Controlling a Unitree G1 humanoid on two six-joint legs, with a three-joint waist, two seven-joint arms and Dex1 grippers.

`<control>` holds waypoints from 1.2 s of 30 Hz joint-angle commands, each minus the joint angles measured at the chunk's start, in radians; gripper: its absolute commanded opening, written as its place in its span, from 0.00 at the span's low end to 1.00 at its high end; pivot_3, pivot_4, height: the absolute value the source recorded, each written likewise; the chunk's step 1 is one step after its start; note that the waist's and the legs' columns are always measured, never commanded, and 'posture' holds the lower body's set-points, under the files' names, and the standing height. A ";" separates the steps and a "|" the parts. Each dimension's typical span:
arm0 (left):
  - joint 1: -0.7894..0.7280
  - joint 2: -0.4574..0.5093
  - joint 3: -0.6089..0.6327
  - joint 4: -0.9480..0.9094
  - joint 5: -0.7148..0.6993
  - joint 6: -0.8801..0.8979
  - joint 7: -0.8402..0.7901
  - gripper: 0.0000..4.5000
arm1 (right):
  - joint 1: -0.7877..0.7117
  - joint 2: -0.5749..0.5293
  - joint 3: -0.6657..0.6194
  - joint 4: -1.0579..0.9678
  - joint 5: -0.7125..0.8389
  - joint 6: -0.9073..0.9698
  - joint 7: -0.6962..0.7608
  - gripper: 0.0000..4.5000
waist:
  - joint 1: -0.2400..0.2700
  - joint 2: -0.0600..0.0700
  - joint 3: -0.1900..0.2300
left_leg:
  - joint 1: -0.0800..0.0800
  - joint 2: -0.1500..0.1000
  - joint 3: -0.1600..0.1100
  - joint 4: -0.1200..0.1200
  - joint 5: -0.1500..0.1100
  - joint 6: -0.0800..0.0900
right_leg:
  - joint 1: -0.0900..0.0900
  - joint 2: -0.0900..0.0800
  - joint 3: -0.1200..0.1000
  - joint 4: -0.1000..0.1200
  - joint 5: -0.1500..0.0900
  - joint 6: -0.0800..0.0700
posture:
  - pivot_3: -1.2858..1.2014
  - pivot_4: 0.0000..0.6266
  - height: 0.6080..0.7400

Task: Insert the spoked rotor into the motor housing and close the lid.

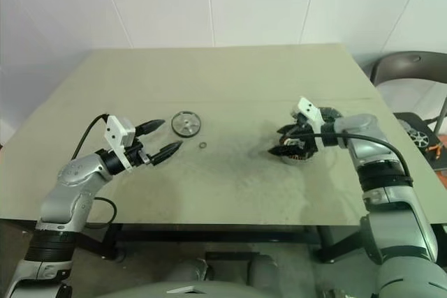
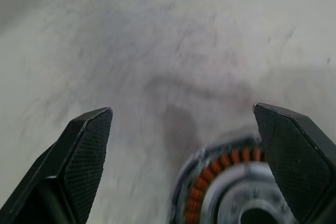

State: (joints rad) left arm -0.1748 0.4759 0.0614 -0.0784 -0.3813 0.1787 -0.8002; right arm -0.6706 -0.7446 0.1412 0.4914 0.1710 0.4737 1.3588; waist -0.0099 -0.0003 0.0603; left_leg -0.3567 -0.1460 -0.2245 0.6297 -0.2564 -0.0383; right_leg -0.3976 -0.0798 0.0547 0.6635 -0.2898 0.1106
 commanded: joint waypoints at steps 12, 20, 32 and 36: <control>-0.034 -0.006 -0.003 0.012 0.004 -0.031 -0.011 1.00 | 0.064 -0.073 0.061 0.026 -0.122 -0.053 -0.037 1.00 | 0.002 -0.006 -0.004 | 0.001 0.001 0.002 0.001 0.000 0.000 | 0.001 0.000 0.000 0.000 0.001 0.000 | 0.52 0.00 1.00; -0.017 0.001 0.006 -0.008 0.001 -0.025 -0.004 1.00 | 0.083 -0.035 0.106 -0.010 -0.148 -0.013 -0.055 1.00 | 0.007 -0.020 -0.016 | 0.007 0.004 0.002 0.003 -0.001 0.000 | 0.008 0.000 -0.001 -0.003 0.002 -0.001 | 0.52 0.00 1.00; -0.011 0.003 0.010 -0.020 0.000 -0.019 0.009 1.00 | 0.081 -0.056 0.106 -0.017 -0.163 -0.021 -0.020 1.00 | 0.024 -0.021 -0.017 | 0.006 0.012 0.010 0.001 -0.001 0.001 | 0.009 0.001 -0.003 -0.009 0.006 -0.002 | 0.52 0.00 1.00; -0.012 0.002 0.007 -0.012 0.000 -0.024 0.005 1.00 | 0.057 -0.069 0.055 -0.028 -0.114 -0.014 0.015 1.00 | 0.024 -0.021 -0.017 | 0.005 0.012 0.010 0.001 -0.001 0.001 | 0.008 0.001 -0.003 -0.011 0.007 -0.002 | 0.52 0.00 1.00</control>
State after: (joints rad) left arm -0.1702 0.4698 0.0534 -0.0618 -0.3790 0.1682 -0.7950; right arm -0.6078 -0.8026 0.2082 0.4564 0.0336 0.4441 1.3450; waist 0.0146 -0.0212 0.0434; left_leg -0.3518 -0.1338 -0.2142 0.6306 -0.2578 -0.0372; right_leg -0.3899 -0.0786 0.0521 0.6524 -0.2830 0.1089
